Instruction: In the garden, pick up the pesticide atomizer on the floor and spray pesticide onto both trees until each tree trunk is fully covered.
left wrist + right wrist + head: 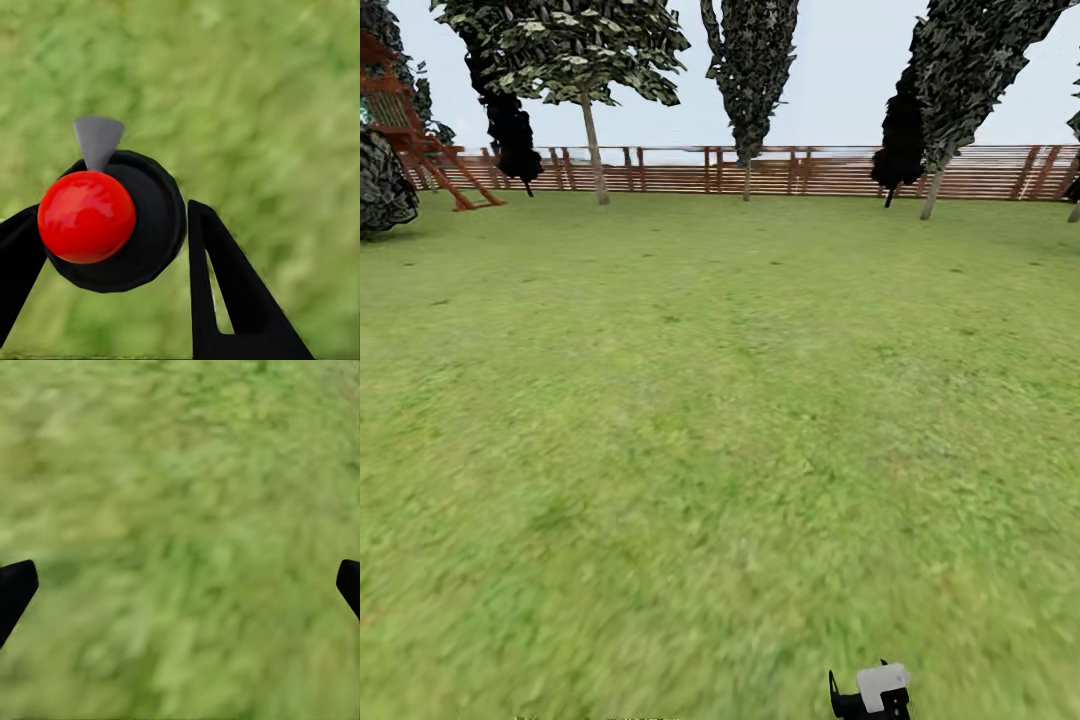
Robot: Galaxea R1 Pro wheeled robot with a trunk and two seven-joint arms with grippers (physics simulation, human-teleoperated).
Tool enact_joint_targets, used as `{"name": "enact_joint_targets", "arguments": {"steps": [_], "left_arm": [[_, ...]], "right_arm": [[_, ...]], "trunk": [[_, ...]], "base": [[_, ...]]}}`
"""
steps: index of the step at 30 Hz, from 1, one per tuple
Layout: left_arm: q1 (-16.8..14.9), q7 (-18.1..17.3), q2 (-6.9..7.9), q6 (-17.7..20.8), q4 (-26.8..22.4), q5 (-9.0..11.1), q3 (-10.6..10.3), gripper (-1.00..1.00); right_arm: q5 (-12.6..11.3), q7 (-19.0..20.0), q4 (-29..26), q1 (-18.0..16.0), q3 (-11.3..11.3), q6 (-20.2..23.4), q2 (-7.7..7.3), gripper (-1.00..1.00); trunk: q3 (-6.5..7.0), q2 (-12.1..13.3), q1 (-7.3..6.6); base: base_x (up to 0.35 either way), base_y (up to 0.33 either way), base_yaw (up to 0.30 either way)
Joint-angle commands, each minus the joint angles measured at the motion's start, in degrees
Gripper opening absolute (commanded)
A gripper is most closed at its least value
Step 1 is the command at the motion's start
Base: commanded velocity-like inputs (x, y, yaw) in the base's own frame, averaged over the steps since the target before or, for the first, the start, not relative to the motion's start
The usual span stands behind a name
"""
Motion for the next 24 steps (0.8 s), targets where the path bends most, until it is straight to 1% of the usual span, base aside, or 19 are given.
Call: {"name": "enact_joint_targets", "arguments": {"steps": [1,5,17,22,24], "left_arm": [[-0.06,-0.10,-0.01,-0.19,0.07,-0.26,0.38,-1.00],[-0.06,-0.10,-0.01,-0.19,0.13,-0.03,0.38,-1.00],[-0.06,-0.08,-0.01,-0.19,0.16,0.10,0.38,-1.00],[-0.06,-0.05,-0.01,-0.19,0.16,0.10,0.38,-1.00],[-0.06,-0.04,-0.01,-0.19,0.12,0.10,0.38,-1.00]], "right_arm": [[0.62,-0.25,0.07,-0.02,-0.42,-0.15,-0.01,1.00],[0.60,-0.27,0.07,-0.02,-0.42,-0.15,-0.01,1.00],[0.62,-0.24,0.07,-0.02,-0.42,-0.15,-0.01,1.00],[0.62,-0.24,0.04,-0.02,-0.42,-0.15,-0.01,1.00],[0.62,-0.21,0.02,-0.02,-0.42,-0.15,-0.01,1.00]], "trunk": [[-0.04,-0.02,-0.01],[-0.04,-0.02,-0.01],[-0.04,-0.02,-0.01],[-0.04,-0.02,-0.01],[-0.04,-0.02,-0.01]], "base": [[0.034,0.000,0.284],[0.178,0.000,0.284],[0.331,0.000,0.285],[0.335,0.080,0.283],[0.335,0.119,0.144]]}}
